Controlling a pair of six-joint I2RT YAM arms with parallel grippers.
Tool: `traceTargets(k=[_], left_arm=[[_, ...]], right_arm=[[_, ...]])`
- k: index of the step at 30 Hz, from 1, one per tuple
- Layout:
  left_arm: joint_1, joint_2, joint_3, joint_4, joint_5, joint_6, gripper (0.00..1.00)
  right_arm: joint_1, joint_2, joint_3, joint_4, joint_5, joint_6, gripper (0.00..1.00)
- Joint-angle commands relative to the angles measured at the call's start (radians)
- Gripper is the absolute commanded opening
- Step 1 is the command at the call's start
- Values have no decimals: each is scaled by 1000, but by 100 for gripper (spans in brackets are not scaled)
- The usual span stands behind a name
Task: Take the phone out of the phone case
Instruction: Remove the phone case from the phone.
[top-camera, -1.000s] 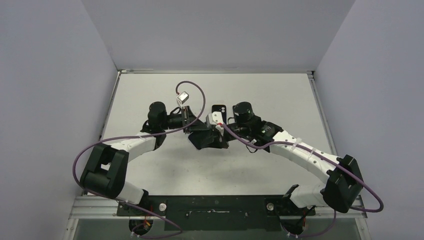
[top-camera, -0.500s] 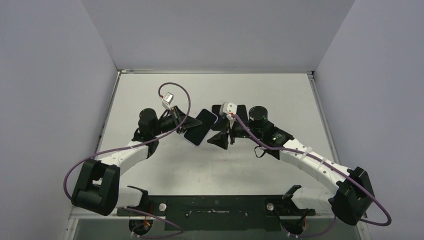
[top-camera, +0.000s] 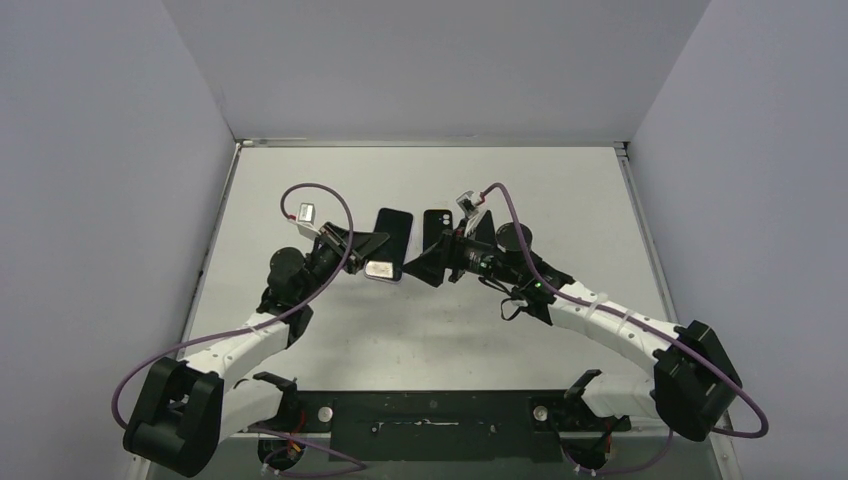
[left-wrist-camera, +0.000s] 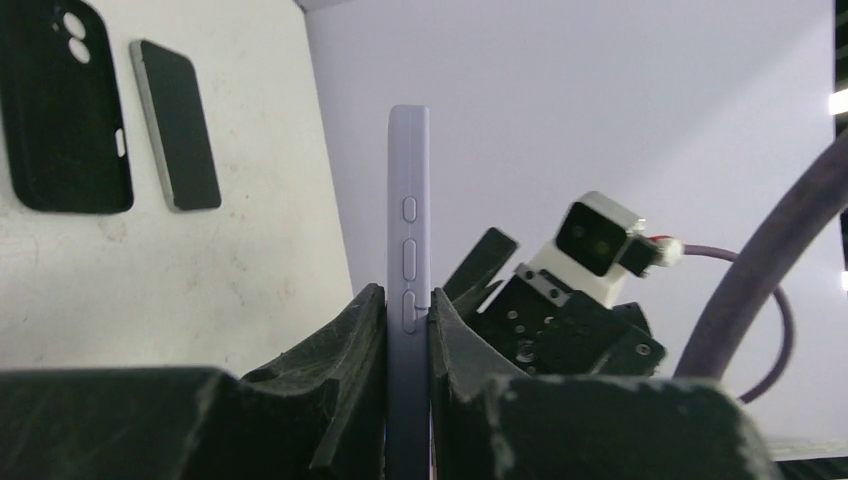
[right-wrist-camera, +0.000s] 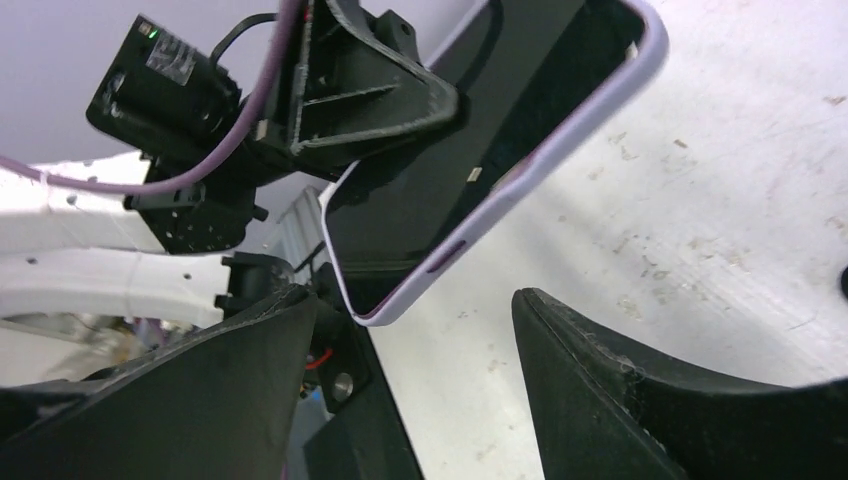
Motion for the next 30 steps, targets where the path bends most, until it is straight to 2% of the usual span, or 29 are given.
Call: traceTargets(k=[1,12,19,21,28,30], left_arm=[[-20,-57,-2,192,-114,-48,0],[-59,-61,-23,270,-99,-58,0],[-48,-70,-21,261,-16,16,0],[-31,-71,-12,221,38,64,10],[57,-46,50,204,274,198,44],[72,-23,79,205,340,224,48]], right_arm=[[3,30,-16,173,5,192,71],[-9,120,10,342,-13,306,54],[-61,139,24,374,-95,308,10],[-87,139,29,377,-149,299,0],[-133,150,97,304,-350,224,0],[-139,152,122,267,-390,194,0]])
